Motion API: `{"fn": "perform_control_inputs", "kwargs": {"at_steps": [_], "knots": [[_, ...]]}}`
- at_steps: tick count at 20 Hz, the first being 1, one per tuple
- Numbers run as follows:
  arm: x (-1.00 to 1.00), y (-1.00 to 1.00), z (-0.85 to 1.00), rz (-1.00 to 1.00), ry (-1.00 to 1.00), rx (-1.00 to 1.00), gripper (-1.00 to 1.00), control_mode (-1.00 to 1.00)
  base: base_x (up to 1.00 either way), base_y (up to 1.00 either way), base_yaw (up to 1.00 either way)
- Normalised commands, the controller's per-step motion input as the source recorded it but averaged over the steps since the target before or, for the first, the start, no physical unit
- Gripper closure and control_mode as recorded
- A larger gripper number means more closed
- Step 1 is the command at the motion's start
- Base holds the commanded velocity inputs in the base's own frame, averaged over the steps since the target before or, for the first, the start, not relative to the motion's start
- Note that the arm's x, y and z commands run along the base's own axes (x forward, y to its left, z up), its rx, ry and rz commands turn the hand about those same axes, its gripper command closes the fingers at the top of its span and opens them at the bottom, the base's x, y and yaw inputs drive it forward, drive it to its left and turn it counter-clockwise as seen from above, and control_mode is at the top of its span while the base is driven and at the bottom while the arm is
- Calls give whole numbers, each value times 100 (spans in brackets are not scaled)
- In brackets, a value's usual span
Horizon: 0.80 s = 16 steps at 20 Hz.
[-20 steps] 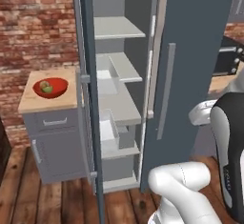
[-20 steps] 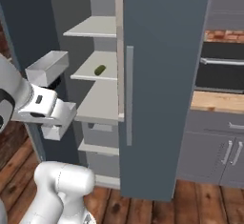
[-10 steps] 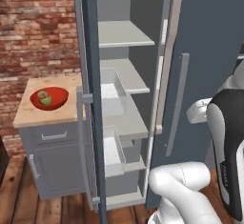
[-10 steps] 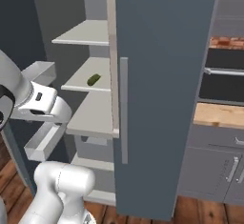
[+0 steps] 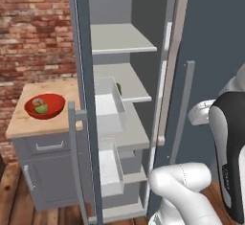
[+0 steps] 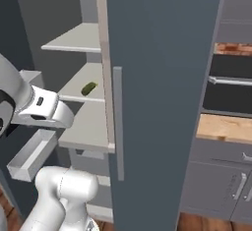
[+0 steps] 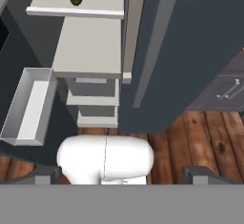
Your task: Take the cucumber, mushroom, and lemon wedge from the freezer and place them in the bowl on the counter.
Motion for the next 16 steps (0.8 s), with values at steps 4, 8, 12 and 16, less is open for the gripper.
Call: {"fn": "perform_control_inputs", "kwargs": {"at_steps": [4,8,12,16], "knots": [[0,0,0,0,0,0,-100,100,73,0,0],[0,0,0,0,0,0,-100,100,49,0,0],[0,0,0,0,0,0,-100,100,58,32,-8],[0,0,0,0,0,0,-100,100,15,19,-7]]}}
